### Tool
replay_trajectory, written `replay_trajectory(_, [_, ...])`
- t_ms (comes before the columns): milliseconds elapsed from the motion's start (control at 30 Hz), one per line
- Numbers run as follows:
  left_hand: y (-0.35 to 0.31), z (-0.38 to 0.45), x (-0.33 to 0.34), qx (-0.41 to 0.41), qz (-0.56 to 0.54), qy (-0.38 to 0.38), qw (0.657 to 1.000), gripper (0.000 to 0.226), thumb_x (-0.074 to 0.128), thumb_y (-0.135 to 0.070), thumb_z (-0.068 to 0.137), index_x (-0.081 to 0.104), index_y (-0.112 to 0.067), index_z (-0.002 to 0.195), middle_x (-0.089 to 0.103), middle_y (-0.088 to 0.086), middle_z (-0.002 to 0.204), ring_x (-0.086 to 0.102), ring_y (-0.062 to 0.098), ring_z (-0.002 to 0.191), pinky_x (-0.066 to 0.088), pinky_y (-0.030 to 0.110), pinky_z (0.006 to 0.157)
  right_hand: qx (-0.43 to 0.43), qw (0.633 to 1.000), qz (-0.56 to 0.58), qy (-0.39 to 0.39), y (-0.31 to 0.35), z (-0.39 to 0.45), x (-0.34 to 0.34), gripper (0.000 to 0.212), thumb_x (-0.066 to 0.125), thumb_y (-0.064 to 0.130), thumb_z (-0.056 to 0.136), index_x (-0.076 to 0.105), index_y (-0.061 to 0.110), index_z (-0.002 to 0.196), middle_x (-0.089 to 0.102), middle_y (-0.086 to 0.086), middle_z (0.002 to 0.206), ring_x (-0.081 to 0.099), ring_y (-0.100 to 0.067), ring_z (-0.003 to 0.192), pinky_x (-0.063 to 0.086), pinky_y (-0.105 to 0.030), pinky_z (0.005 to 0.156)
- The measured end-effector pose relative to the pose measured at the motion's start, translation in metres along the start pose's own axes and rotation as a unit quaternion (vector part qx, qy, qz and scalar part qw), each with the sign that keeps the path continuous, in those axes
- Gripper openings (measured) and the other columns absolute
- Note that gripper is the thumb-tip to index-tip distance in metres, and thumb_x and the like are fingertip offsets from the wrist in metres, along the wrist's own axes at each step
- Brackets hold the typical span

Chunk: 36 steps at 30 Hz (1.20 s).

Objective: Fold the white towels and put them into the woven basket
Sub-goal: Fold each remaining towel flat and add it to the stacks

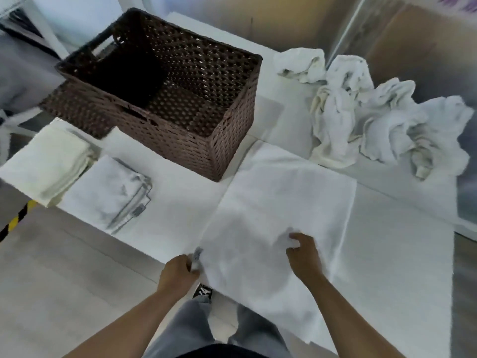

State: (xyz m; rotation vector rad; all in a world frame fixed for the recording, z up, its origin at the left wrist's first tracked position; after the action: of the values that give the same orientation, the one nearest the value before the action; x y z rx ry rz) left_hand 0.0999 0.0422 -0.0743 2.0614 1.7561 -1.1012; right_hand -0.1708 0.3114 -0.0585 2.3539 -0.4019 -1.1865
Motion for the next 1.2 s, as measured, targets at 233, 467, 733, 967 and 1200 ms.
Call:
replay_trajectory(233, [-0.012,0.016,0.005,0.079,-0.014,0.019,0.997,0.054,0.076,-0.024,0.077,0.046,-0.012,0.121,0.061,0.009,0.108,0.059,0.030,0.099,0.043,0.035,0.073,0.149,0.979,-0.111,-0.079,-0.093,-0.100,0.005,0.052,0.064,0.020,0.087,0.052,0.028,0.137,0.049,-0.004,0.141,0.054,-0.031,0.120,0.045,-0.041,0.099])
replay_trajectory(467, [-0.013,0.013,0.015,0.045,-0.061,0.046,0.996,0.048,0.075,-0.030,0.080,0.053,-0.013,0.119,0.065,0.008,0.107,0.063,0.034,0.101,0.049,0.037,0.080,0.290,0.938,0.124,-0.148,-0.142,-0.161,0.021,0.049,0.063,0.015,0.093,0.042,0.014,0.137,0.060,-0.016,0.117,0.060,-0.027,0.083,0.044,-0.030,0.063])
replay_trajectory(733, [-0.002,0.007,0.021,0.056,-0.130,0.066,0.988,0.019,0.061,-0.018,0.095,0.053,-0.009,0.109,0.064,0.012,0.102,0.070,0.029,0.084,0.058,0.041,0.073,0.248,0.940,0.189,-0.139,-0.152,-0.174,0.028,0.020,0.049,0.010,0.101,0.047,0.008,0.081,0.047,-0.005,0.069,0.042,-0.021,0.061,0.033,-0.031,0.055])
replay_trajectory(967, [0.038,-0.043,0.028,0.029,-0.288,0.065,0.955,0.024,0.058,0.000,0.096,0.048,0.002,0.118,0.066,0.022,0.107,0.075,0.033,0.069,0.061,0.037,0.060,0.232,0.901,0.324,-0.169,-0.172,-0.223,0.069,0.018,0.053,0.010,0.102,0.054,0.010,0.120,0.066,-0.013,0.106,0.069,-0.030,0.083,0.051,-0.024,0.052])
replay_trajectory(1200, [0.066,-0.102,0.013,0.050,-0.346,0.054,0.935,0.039,0.065,-0.002,0.094,0.045,-0.006,0.127,0.068,0.019,0.101,0.075,0.035,0.073,0.062,0.033,0.063,0.224,0.871,0.396,-0.183,-0.178,-0.284,0.072,0.028,0.058,0.017,0.102,0.047,0.021,0.127,0.069,-0.019,0.093,0.066,-0.024,0.064,0.050,-0.037,0.058])
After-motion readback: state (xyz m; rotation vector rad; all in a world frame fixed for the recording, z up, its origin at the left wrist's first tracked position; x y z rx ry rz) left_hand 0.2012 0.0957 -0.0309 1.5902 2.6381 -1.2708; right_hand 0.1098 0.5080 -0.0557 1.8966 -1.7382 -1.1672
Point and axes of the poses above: each hand's wrist, its own z-axis towards the middle knuckle, its own x-axis out of the palm, y = z × x, the point moved 10 cm from there along z, towards the middle knuckle
